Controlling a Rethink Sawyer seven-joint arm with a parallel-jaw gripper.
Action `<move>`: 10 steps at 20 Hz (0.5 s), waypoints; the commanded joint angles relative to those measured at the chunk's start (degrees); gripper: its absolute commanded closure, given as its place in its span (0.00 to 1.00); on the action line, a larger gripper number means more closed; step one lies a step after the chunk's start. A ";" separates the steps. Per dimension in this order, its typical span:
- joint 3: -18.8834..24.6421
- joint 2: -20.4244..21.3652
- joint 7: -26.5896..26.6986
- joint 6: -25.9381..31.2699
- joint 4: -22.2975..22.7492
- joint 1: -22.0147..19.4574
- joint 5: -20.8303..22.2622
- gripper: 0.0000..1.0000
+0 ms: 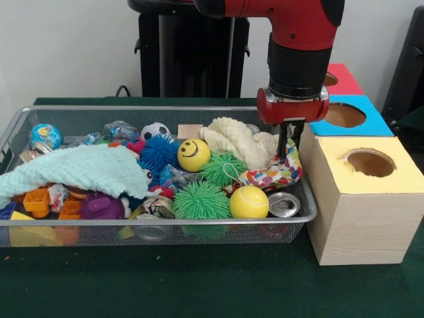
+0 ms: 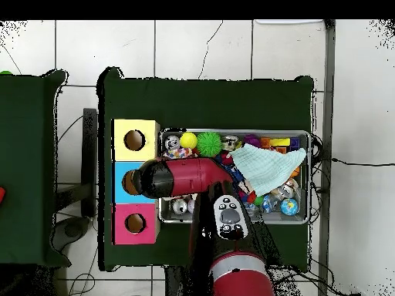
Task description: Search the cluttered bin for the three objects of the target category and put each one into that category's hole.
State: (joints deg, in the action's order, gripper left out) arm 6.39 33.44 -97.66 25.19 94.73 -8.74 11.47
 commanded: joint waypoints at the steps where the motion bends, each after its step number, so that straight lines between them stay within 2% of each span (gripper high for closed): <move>1: 4.18 1.09 10.14 13.80 -1.56 -2.31 5.58 1.00; 5: 4.61 1.38 7.93 13.75 -1.72 -3.11 4.62 1.00; 10: 4.70 2.27 6.45 16.90 -3.08 -2.54 4.97 1.00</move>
State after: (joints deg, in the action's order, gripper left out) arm 6.40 35.04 -97.66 34.02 94.33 -9.76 13.85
